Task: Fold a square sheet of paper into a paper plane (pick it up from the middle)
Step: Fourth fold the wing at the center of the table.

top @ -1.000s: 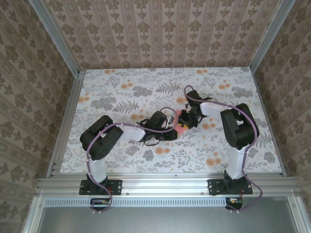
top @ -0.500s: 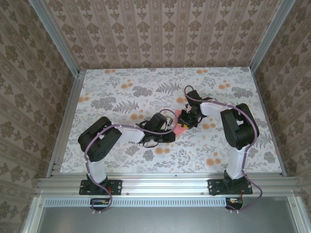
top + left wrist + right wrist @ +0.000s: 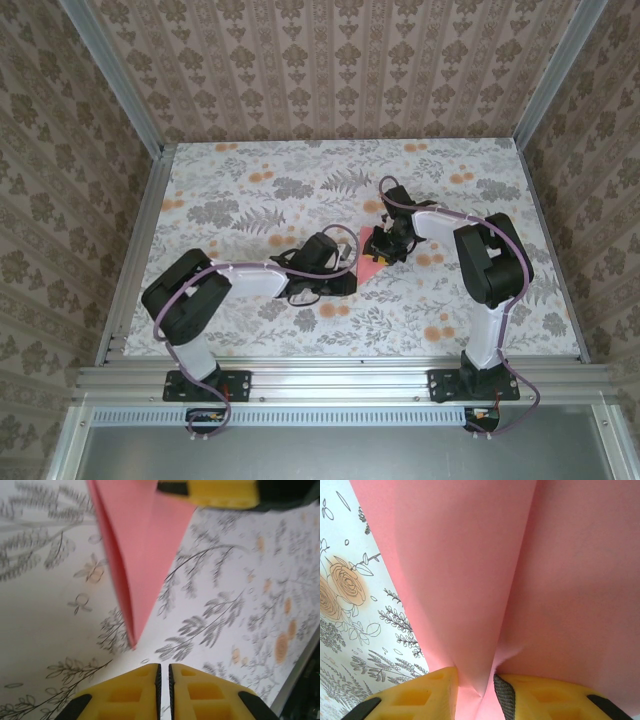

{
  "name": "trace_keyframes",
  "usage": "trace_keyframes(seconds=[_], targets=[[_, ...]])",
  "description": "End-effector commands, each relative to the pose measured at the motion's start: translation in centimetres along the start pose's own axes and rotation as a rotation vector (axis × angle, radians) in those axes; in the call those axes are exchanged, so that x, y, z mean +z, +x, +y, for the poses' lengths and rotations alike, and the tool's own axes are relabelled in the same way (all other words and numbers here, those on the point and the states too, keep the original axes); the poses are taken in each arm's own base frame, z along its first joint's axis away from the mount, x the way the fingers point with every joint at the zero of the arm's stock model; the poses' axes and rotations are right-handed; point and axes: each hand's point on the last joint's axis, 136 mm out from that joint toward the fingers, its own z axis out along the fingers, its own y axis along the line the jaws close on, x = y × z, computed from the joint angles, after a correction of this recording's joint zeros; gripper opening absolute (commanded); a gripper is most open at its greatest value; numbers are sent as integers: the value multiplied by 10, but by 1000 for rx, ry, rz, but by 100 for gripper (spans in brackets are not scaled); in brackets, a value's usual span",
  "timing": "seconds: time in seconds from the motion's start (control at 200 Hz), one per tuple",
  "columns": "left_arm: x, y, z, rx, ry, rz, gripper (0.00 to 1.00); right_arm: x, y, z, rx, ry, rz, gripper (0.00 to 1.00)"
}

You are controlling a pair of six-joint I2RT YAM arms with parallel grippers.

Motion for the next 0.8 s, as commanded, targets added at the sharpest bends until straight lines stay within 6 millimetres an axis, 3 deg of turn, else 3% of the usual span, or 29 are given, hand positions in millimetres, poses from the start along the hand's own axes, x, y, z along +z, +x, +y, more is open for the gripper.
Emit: trace_keyframes(seconds=[0.0,0.16,0.36,0.795], targets=[[-5,-34,-16,-8,38,-118,15,50,28,-113,87,412,64,34],[9,-45,-6,-67,11,-151,13,51,27,-114,86,420,61,34],[9,-53,2,-91,-6,-187,12,53,24,-116,110,434,50,36],[26,-56,-2,-86,53,-151,9,56,30,-127,117,505,73,38]])
